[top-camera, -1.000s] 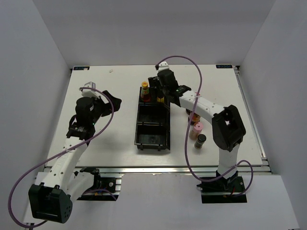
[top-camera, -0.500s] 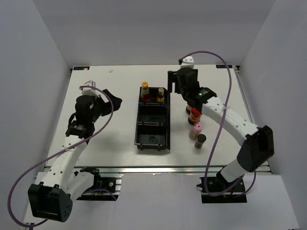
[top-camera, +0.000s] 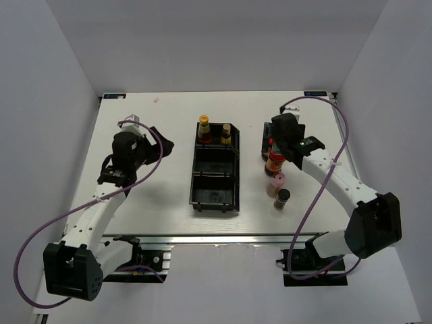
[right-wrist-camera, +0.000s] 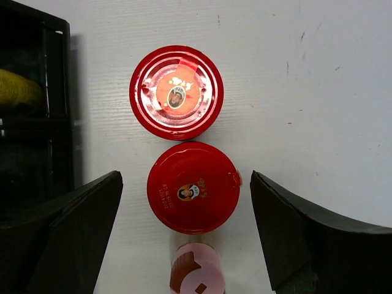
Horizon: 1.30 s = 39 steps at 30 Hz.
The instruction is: Organize the condiment bottles
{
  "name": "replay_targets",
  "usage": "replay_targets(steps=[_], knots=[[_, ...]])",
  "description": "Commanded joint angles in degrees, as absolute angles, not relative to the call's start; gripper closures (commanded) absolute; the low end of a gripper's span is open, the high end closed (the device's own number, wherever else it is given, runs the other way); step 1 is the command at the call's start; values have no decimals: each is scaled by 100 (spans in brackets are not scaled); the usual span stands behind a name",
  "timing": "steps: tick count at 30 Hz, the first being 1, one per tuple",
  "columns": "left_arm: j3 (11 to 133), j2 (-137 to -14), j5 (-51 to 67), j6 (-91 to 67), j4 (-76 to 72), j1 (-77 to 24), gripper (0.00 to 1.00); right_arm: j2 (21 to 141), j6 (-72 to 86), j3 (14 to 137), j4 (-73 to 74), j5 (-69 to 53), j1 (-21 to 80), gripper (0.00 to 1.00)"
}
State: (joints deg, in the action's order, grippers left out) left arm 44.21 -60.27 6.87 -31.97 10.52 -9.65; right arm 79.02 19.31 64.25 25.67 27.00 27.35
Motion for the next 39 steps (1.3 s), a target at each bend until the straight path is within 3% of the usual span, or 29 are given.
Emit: replay_targets(steps=[1,17,29,33,39], knots=[[4578,-6029,616,-3199,1151,-1002,2,8015,1811,6442,2496,2374,2654,11],[4807,-6293,369,-3182,1318,-1011,2,8367,1635,6231,2242,2013,2364,11],[4808,-6161,211,-3129,1406,-1011,2,8429,1696,6275,2250,1907,2347,31],[4790,-6161,237,-3164,1397,-1011,2,8271,1696,6310,2320,1864,2347,55],[4737,-6047,386,-3226,1336,-1011,2,7823,1319,6424,2110,1240,2478,62]])
